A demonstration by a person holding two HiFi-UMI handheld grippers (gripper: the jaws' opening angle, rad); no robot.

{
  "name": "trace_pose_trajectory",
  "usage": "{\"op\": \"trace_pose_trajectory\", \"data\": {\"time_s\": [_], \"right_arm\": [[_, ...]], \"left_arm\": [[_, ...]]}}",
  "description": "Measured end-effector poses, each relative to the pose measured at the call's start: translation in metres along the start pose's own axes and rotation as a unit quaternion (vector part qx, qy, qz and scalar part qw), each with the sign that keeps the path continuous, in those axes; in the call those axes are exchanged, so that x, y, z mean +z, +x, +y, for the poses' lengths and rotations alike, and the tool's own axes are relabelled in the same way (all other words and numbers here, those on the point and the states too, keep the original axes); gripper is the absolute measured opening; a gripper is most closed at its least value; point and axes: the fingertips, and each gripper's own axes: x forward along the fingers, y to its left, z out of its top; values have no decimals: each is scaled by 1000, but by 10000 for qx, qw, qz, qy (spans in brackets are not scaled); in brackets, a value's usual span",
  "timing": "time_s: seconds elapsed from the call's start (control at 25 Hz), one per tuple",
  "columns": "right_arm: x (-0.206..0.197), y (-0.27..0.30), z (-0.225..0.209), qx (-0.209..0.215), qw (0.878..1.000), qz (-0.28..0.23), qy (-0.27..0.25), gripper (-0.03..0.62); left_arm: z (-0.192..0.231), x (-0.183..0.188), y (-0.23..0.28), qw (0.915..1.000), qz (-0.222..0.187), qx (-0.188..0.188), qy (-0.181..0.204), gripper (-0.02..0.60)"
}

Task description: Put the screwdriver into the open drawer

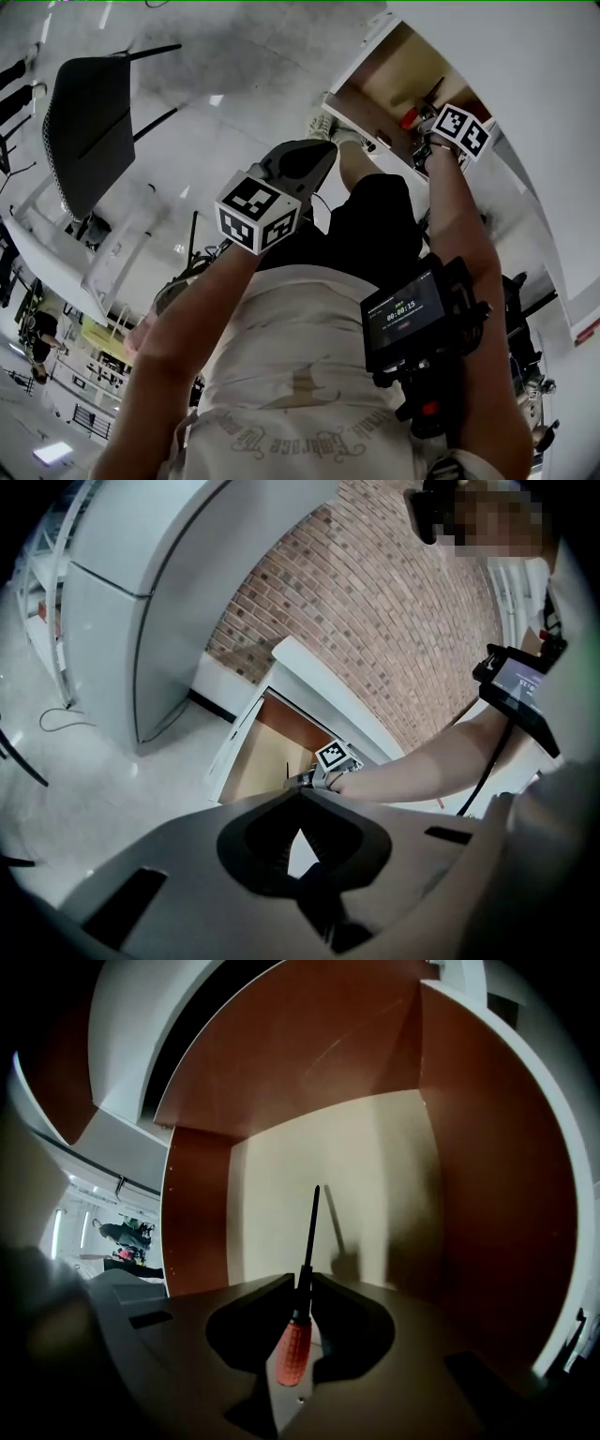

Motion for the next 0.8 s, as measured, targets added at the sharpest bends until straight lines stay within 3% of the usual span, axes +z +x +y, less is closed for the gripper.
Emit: {"op": "trace_pose_trajectory", "data": {"time_s": [0.36, 0.8], "right_arm": [[0, 20, -6, -136, 9998, -64, 164, 69], [-5, 29, -2, -313, 9991, 118, -242, 69]], "left_arm": [[18, -13, 0, 9999, 81, 9, -149, 20], [24, -11, -2, 9997, 81, -3, -221, 20]]}}
